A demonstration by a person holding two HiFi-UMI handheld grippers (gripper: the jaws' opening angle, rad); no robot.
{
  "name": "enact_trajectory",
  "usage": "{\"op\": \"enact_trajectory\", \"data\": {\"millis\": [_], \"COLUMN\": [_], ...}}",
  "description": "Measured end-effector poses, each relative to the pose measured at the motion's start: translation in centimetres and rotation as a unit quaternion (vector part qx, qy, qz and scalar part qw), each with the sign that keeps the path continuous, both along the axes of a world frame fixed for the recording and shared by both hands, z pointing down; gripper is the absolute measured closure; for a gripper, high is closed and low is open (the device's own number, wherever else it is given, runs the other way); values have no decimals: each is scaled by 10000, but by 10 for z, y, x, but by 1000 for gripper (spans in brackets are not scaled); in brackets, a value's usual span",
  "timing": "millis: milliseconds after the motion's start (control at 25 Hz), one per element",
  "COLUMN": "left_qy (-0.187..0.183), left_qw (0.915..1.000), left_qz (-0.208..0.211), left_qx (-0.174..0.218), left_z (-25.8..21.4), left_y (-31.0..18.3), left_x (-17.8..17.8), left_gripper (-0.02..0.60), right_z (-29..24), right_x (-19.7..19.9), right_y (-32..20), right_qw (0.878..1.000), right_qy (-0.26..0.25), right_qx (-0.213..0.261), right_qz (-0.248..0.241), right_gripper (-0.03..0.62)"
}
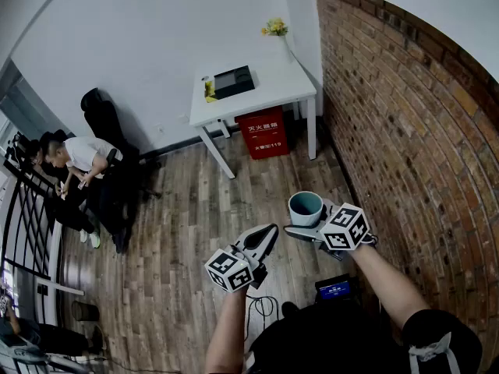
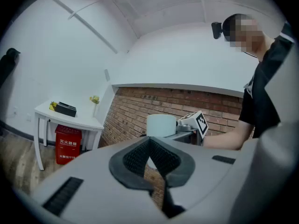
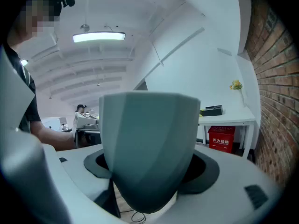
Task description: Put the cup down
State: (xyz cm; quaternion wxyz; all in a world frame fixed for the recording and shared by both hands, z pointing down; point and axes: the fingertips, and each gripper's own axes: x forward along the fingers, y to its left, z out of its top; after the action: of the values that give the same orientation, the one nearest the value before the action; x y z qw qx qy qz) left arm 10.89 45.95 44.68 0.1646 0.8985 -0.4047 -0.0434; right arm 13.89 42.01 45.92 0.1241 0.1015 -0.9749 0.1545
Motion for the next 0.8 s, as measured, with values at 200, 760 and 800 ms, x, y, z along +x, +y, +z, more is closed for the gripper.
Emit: {"op": "enact_trajectory", "data": {"millis": [200, 760, 800], "left_qy": [-61, -92, -87], "left_qw": [10000, 9999, 9999], "left_qz": [13, 62, 65], "left_qx": [13, 5, -2], "left_z": [-3, -1, 0], "left_y": [-2, -1, -1], "left_x": [0, 6, 7], "left_gripper": [574, 574, 574], "right_z": [-3, -1, 0], "right_x": [-1, 6, 8], "right_y": [-1, -2, -3], "right_qw": [10000, 9999, 9998], "right_qy": [4, -76, -65], "right_qx": [8, -118, -133], "right_qz": [-42, 61, 96], "right_gripper": [214, 215, 214]}}
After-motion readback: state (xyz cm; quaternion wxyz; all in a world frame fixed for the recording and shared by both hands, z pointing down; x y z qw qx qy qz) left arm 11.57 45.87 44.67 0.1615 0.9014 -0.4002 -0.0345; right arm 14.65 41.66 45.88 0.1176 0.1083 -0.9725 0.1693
